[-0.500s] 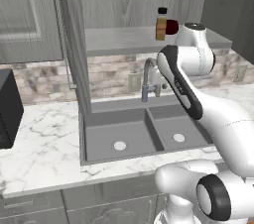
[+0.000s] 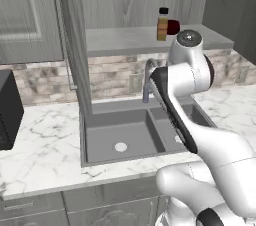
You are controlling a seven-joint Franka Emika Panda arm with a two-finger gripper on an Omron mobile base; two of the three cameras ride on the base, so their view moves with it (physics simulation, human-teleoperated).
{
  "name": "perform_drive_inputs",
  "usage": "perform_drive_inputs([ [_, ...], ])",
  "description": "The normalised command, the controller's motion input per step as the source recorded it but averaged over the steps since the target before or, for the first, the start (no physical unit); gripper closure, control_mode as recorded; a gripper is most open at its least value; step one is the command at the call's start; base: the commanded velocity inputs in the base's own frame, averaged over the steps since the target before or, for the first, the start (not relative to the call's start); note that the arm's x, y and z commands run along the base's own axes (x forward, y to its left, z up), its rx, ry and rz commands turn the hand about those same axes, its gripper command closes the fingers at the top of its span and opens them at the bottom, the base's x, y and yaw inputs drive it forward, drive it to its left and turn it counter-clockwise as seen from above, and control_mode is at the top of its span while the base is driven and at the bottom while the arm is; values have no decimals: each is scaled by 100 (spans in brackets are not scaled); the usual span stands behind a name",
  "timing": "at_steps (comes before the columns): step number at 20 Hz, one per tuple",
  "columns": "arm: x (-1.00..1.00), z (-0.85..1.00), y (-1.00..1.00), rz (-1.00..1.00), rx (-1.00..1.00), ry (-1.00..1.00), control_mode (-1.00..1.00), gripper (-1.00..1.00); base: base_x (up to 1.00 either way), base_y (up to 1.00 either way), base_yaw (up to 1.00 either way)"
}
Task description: Take the cinnamon bottle from the cabinet and place it on the dining table, next to the plate with the cupcake. Then take the chocolate from the dining counter and place it on the cupcake plate.
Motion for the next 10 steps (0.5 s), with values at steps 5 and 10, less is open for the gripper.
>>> perform_drive_inputs([
  [5, -10, 62, 0, -7, 4, -17, -100, -100, 0, 0, 0],
  [10, -4, 61, -9, 0, 10, -10, -100, -100, 0, 0, 0],
])
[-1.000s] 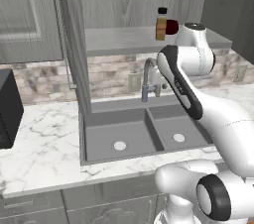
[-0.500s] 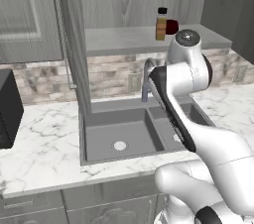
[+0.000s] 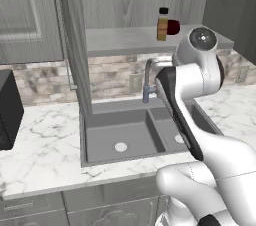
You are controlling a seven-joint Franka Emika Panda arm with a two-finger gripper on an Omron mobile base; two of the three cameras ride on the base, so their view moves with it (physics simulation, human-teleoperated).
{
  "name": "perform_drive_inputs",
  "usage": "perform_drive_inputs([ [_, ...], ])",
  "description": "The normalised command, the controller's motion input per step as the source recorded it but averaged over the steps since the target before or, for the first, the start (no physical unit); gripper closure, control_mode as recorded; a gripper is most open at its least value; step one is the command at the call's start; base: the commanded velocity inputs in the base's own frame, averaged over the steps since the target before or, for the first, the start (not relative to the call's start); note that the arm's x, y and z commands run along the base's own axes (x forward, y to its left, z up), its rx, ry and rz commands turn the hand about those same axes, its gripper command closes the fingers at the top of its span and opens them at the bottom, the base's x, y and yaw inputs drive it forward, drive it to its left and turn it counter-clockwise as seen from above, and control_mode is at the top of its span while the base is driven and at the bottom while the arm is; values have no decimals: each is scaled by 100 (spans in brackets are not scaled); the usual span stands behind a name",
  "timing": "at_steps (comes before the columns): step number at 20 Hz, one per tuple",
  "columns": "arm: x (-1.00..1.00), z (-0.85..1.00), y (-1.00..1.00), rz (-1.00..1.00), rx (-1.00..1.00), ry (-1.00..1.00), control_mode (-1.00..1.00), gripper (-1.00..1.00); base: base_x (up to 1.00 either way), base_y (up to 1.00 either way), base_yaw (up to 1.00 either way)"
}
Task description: Take the cinnamon bottle from the cabinet and place it on the dining table, next to the plate with the cupcake. Then take the chocolate from the dining counter and place it on the cupcake plate.
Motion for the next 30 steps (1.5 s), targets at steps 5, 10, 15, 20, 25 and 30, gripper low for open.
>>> perform_drive_inputs([
  [5, 3, 46, -14, 0, 0, -35, -100, -100, 0, 0, 0],
  [10, 26, 28, -16, 1, 0, -28, -100, -100, 0, 0, 0],
  [15, 47, 24, -18, 2, 17, 2, -100, -100, 0, 0, 0],
  [20, 46, 34, -3, 0, 19, 22, -100, -100, 0, 0, 0],
  [25, 35, 23, 0, 1, 8, 18, -100, -100, 0, 0, 0],
  [30, 30, 0, 1, 0, 0, 9, -100, -100, 0, 0, 0],
])
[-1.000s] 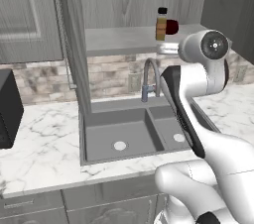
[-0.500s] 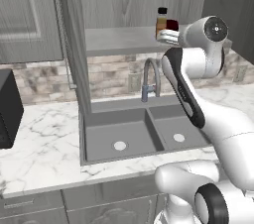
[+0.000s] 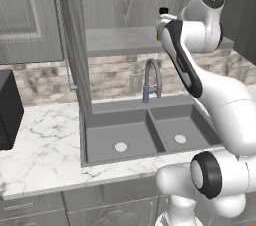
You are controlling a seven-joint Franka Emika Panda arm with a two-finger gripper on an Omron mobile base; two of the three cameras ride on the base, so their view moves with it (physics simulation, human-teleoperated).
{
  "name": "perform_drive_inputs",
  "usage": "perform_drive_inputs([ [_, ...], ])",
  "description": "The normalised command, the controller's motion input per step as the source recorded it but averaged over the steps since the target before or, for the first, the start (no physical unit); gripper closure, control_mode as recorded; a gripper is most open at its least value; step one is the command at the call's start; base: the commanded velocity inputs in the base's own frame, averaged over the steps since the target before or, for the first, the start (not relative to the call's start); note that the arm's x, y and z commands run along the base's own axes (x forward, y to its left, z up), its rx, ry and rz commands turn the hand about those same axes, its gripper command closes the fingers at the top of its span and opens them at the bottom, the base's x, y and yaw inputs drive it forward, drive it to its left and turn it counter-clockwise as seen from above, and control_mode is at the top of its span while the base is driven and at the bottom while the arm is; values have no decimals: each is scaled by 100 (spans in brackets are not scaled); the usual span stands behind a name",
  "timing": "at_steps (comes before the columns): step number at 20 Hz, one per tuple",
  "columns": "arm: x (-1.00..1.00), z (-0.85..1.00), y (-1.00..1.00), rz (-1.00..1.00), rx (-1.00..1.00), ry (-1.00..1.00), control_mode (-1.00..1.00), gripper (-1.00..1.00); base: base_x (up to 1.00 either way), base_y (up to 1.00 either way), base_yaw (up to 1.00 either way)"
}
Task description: Take the cinnamon bottle from the cabinet and place it on the dining table, next to the plate with the cupcake. Then take the chocolate from the dining counter and place it on the cupcake plate.
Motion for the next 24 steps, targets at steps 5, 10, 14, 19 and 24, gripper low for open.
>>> perform_drive_inputs([
  [5, 32, -2, 1, 2, -1, 2, -100, -100, 0, 0, 0],
  [10, 11, -14, 9, 8, -7, 0, -100, -100, 0, 0, 0],
  [14, 7, -21, 3, 5, -8, -2, -100, -100, 0, 0, 0],
  [19, 19, -10, 0, 0, -7, 0, -100, -100, 0, 0, 0],
  [24, 33, -5, 0, 0, 0, 0, -100, -100, 0, 0, 0],
])
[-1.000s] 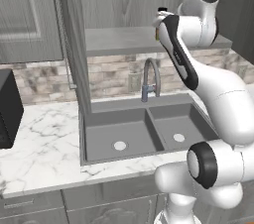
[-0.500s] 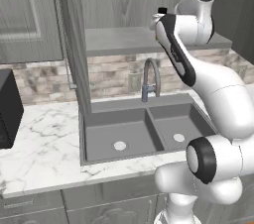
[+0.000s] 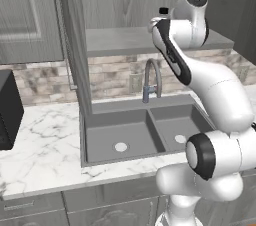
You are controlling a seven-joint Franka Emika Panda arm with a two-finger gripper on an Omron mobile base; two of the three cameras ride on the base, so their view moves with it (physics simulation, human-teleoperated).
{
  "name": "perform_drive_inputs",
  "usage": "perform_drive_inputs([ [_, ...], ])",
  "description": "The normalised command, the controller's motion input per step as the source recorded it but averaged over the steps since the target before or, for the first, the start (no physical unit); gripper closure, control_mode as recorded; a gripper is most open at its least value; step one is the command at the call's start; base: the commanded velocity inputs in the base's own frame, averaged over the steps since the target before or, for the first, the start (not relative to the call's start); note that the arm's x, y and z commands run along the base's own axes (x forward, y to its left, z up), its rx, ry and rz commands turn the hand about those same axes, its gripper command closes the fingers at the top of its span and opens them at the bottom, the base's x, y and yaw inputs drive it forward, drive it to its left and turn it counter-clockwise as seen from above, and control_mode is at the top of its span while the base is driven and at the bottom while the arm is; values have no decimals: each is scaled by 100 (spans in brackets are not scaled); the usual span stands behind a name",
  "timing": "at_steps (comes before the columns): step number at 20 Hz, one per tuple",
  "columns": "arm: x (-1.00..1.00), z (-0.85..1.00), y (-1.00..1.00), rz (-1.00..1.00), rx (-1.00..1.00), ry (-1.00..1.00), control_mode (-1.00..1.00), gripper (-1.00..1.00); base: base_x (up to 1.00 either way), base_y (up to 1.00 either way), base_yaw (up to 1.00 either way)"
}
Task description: Take the cinnamon bottle from the cabinet and place it on the dining table, next to the plate with the cupcake. Then take the chocolate from the dining counter and place it on the cupcake plate.
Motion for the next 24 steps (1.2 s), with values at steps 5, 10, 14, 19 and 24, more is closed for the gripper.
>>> perform_drive_inputs([
  [5, 30, -3, 0, 0, 0, 0, -100, -100, 0, 0, 0],
  [10, 26, -5, -1, -1, -1, 0, -100, -100, 0, 0, 0],
  [14, 24, -5, -1, -1, 0, 0, -100, -100, 0, 0, 0],
  [19, 21, -4, 0, 0, 0, 0, -100, -100, 0, 0, 0],
  [24, 19, -3, -3, 0, 0, 0, -100, -100, 0, 0, 0],
])
